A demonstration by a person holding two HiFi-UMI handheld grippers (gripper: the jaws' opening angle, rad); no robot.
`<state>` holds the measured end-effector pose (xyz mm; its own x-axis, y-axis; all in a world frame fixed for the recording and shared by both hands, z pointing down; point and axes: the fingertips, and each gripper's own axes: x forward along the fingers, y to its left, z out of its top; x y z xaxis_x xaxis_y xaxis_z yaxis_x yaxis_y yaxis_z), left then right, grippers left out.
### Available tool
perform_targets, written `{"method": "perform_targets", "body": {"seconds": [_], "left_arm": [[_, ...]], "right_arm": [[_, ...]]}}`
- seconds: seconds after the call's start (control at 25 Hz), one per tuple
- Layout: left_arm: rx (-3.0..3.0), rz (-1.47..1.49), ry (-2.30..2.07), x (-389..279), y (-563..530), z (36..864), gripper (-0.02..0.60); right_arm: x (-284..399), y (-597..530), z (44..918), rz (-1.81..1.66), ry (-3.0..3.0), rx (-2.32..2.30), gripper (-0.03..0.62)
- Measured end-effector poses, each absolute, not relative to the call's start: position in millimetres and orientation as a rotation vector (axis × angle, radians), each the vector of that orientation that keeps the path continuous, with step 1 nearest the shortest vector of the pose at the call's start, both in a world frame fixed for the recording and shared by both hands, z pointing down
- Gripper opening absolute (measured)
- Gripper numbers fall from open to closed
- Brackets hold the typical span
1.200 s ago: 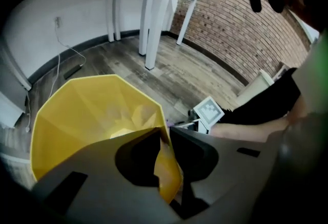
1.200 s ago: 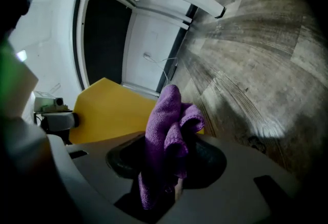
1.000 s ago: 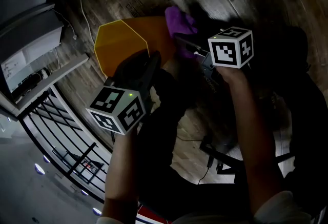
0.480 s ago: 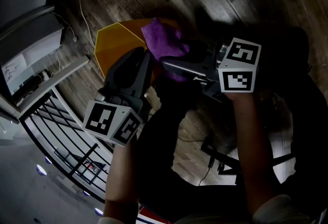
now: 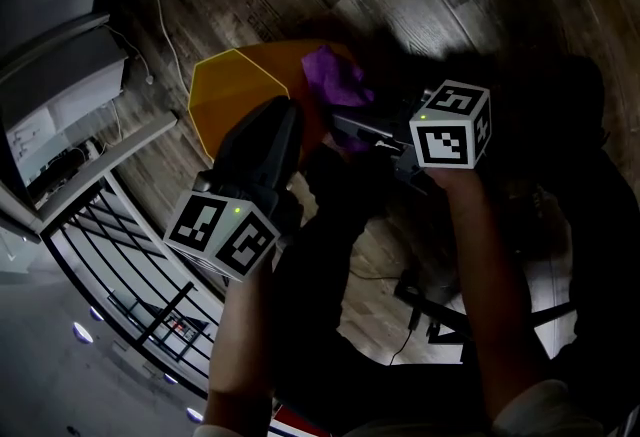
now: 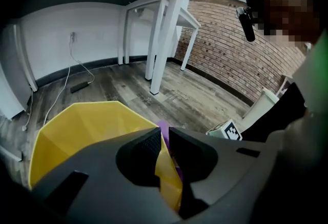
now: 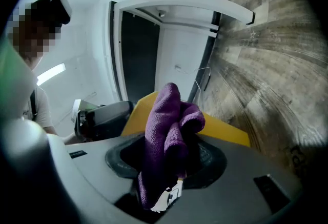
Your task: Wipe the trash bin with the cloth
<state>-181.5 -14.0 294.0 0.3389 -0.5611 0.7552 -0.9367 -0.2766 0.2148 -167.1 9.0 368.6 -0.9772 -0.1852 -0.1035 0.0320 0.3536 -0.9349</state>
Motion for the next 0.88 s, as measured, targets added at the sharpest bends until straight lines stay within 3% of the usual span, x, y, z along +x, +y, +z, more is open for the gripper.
{"method": "perform_targets", "body": {"seconds": [0.88], "left_arm": [[1.968, 0.707, -1.263, -183, -11, 296, 0.049]], "right_arm": [[-184, 12, 561, -2.132, 2.738, -0.7, 0.184]]}}
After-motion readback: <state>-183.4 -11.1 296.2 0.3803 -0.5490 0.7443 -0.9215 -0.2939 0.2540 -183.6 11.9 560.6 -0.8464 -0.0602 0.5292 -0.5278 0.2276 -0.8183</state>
